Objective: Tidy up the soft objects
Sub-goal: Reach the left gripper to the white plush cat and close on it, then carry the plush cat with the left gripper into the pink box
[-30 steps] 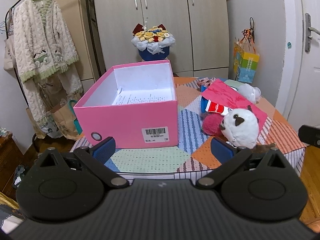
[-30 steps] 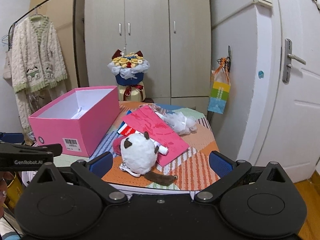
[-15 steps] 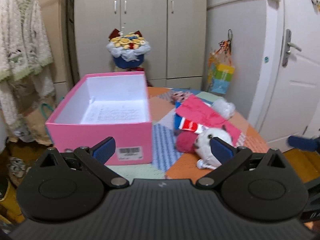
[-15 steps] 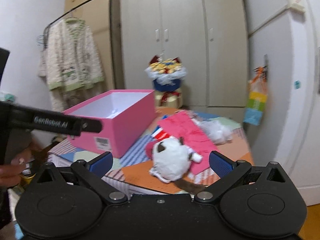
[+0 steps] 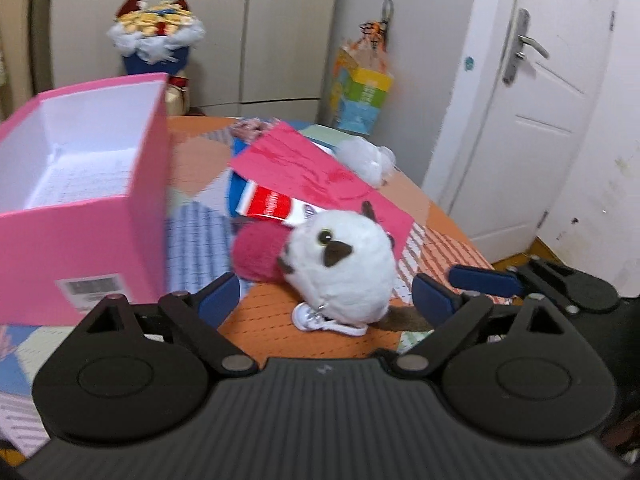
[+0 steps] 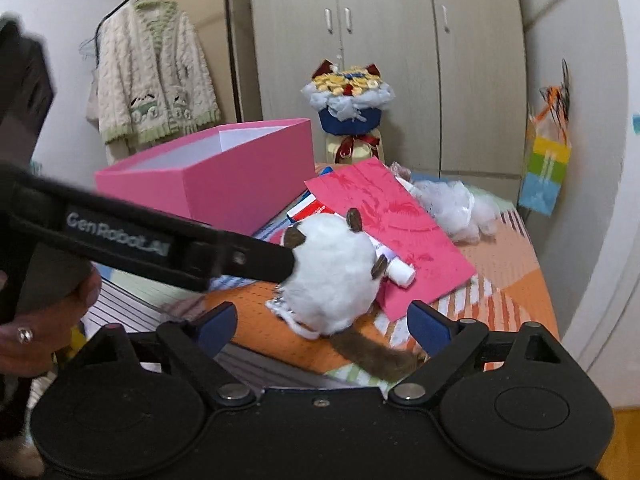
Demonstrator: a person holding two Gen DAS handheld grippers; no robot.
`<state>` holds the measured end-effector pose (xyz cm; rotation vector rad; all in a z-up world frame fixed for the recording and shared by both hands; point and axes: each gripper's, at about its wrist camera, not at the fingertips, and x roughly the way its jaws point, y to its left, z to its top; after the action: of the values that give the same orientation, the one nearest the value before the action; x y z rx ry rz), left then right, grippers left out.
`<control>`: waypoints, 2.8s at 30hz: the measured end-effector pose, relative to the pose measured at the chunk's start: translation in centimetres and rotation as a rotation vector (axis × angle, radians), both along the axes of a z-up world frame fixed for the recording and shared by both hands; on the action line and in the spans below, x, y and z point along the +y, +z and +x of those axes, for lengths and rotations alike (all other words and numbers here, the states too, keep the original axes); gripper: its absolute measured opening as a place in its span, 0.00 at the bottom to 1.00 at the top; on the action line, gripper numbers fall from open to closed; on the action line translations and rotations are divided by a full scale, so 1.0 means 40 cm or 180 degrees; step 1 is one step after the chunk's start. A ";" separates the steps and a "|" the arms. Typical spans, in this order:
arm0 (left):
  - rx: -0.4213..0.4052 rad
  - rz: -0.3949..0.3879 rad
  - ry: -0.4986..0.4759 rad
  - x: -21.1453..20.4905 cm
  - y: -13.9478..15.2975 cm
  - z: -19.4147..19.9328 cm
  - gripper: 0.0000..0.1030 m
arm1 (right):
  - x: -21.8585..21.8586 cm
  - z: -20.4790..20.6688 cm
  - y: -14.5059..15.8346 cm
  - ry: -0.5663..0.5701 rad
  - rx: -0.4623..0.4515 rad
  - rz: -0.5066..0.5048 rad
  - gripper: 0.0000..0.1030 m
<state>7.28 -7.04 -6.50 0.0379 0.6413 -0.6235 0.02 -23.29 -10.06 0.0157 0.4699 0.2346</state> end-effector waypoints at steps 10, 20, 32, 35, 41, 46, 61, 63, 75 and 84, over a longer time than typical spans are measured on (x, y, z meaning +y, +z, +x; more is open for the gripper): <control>0.0141 -0.0149 -0.0104 -0.016 -0.057 0.071 0.71 | -0.016 0.087 -0.069 0.0131 -0.0001 0.0138 0.85; 0.0022 -0.0082 -0.0161 -0.044 -0.069 0.041 0.58 | 0.003 0.083 -0.078 0.0003 -0.0070 0.0150 0.66; 0.0197 -0.0101 -0.0161 -0.021 -0.051 0.015 0.57 | 0.030 0.054 -0.048 -0.0017 0.0103 0.0066 0.60; 0.0281 -0.0100 -0.0155 -0.012 -0.047 0.010 0.57 | 0.037 0.049 -0.041 -0.0013 0.0168 0.0064 0.59; 0.0454 -0.0086 -0.0131 0.002 -0.037 0.004 0.57 | 0.048 0.041 -0.028 0.0018 0.0324 0.0093 0.59; 0.0571 0.0037 -0.0122 0.013 -0.021 -0.016 0.57 | 0.057 0.035 -0.001 0.0106 0.0574 0.0188 0.59; 0.0466 0.0127 0.0000 0.146 0.123 -0.094 0.56 | 0.186 -0.020 0.140 0.0593 0.0587 -0.0042 0.58; 0.0363 0.0157 0.0067 0.167 0.147 -0.113 0.56 | 0.208 -0.027 0.162 0.0721 0.0572 -0.0043 0.58; 0.0076 0.0117 0.0311 0.280 0.269 -0.102 0.56 | 0.299 0.014 0.293 0.0918 0.0097 -0.0192 0.58; -0.0027 0.0100 0.0390 0.312 0.337 0.058 0.57 | 0.333 0.185 0.360 0.0940 -0.0029 -0.0213 0.58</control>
<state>9.60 5.43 7.00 0.0303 0.6401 -0.4949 7.40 -9.97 4.35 -0.1208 0.4699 0.5084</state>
